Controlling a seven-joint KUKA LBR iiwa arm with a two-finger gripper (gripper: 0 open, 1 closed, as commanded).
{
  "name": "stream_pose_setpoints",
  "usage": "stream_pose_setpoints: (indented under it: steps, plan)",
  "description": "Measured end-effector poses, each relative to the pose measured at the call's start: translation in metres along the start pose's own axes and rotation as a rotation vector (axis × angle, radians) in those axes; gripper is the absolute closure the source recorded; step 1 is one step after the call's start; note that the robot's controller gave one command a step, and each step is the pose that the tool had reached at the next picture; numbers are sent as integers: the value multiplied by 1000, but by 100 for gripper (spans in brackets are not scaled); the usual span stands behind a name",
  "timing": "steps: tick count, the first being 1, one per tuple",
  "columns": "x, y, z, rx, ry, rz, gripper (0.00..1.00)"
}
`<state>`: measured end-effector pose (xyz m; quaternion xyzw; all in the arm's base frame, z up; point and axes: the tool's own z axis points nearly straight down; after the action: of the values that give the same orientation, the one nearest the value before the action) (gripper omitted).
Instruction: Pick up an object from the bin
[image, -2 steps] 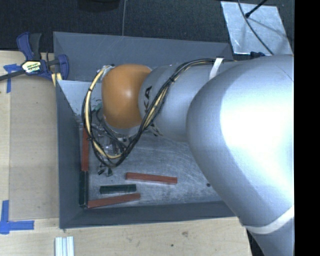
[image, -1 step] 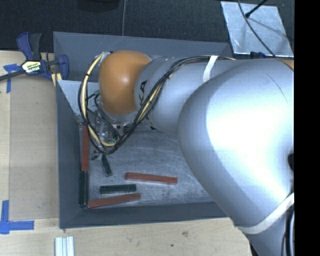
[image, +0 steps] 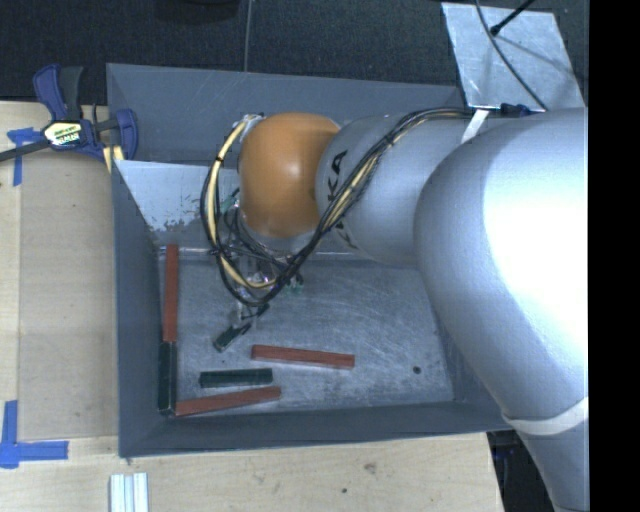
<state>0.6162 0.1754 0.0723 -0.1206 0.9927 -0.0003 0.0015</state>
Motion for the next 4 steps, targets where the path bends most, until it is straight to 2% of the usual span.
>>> stream_pose_setpoints:
  steps: [1, 2, 3, 4]
  plan:
    - [65, -19, -18, -1, 3, -351, 0]
    - [133, -5, -9, -3, 5, -397, 0]
    - [130, -6, 2, -1, 5, -262, 0]
    - [129, -6, -1, 0, 3, -261, 100]
